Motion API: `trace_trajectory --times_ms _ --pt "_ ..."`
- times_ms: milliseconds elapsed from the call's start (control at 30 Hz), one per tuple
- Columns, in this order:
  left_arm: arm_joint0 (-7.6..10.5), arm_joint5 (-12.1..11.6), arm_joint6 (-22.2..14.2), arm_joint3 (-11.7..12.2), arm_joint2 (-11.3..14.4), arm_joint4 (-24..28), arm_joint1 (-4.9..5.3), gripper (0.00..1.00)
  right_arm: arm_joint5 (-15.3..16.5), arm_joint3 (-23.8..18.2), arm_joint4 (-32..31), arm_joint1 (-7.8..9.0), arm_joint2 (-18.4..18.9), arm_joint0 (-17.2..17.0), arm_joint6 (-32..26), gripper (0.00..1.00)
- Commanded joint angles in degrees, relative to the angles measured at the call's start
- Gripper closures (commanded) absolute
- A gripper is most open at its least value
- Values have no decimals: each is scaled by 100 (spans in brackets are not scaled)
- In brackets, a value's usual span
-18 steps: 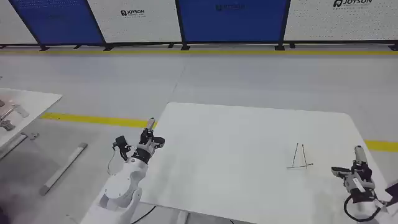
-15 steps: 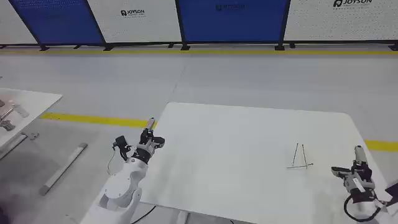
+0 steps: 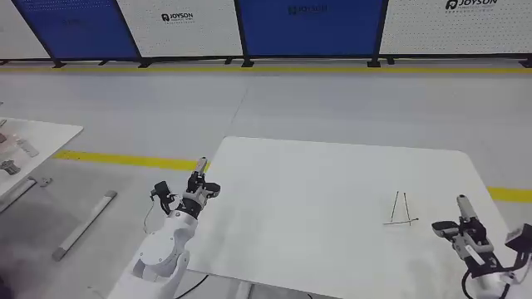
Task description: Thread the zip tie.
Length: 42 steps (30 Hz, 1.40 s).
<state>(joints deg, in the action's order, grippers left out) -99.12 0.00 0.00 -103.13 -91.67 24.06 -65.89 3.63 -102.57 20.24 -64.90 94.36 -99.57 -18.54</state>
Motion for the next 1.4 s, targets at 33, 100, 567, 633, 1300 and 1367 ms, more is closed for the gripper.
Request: trace_trajectory --times_ms 33,100,567,633,1300,1367 --pt "0 0 0 0 0 0 0 0 -37 32 -314 61 114 47 -764 0" --pt "0 0 0 0 0 0 0 0 -37 32 -314 61 114 47 -764 0" --pt "0 0 0 0 0 0 0 0 -37 32 -314 61 114 47 -764 0" --pt "0 0 0 0 0 0 0 0 -206 79 -185 84 122 134 -1207 0" --pt "0 0 0 0 0 0 0 0 -1574 738 -1256 485 309 1750 -4485 0" --pt "0 0 0 0 0 0 0 0 -1574 738 -1256 485 309 1750 -4485 0"
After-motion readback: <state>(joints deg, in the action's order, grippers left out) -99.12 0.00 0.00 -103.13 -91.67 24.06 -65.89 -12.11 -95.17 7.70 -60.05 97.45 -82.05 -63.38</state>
